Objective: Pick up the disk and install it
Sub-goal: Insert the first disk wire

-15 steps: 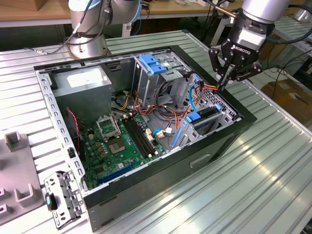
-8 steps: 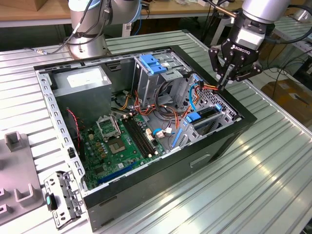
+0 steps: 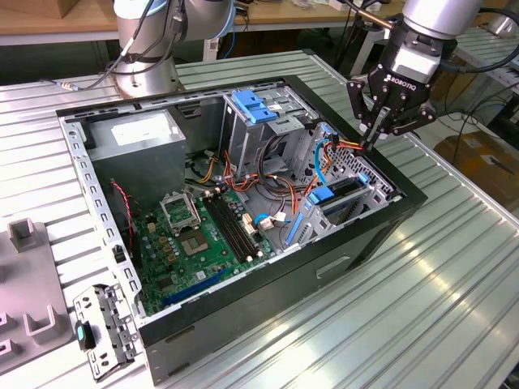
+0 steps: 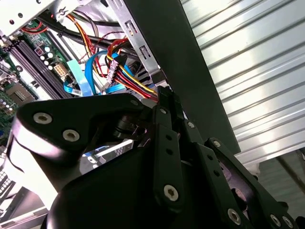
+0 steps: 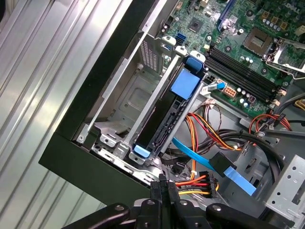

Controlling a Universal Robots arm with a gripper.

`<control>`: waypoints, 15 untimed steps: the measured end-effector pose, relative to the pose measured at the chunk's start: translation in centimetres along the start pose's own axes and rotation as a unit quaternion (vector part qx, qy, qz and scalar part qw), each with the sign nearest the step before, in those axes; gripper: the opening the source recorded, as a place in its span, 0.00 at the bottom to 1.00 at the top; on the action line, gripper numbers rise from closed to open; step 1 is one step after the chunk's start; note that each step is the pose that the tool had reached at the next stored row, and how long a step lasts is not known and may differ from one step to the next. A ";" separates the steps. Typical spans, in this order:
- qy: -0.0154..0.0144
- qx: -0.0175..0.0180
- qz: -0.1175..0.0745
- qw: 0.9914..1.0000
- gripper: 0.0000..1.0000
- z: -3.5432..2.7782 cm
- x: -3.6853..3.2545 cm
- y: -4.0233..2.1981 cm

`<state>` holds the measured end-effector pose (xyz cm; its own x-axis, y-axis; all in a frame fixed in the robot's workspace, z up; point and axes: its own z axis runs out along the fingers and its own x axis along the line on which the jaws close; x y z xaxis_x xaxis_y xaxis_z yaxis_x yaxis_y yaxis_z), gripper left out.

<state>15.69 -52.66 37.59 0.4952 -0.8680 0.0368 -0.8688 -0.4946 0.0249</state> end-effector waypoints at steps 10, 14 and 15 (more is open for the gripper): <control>0.000 0.000 0.003 1.000 0.16 0.00 0.00 0.00; 0.000 0.000 0.004 1.000 0.16 0.00 0.00 0.00; 0.000 0.000 0.004 1.000 0.16 0.00 0.00 0.00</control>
<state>15.69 -52.66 37.59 0.4885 -0.8718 0.0369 -0.8725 -0.4879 0.0250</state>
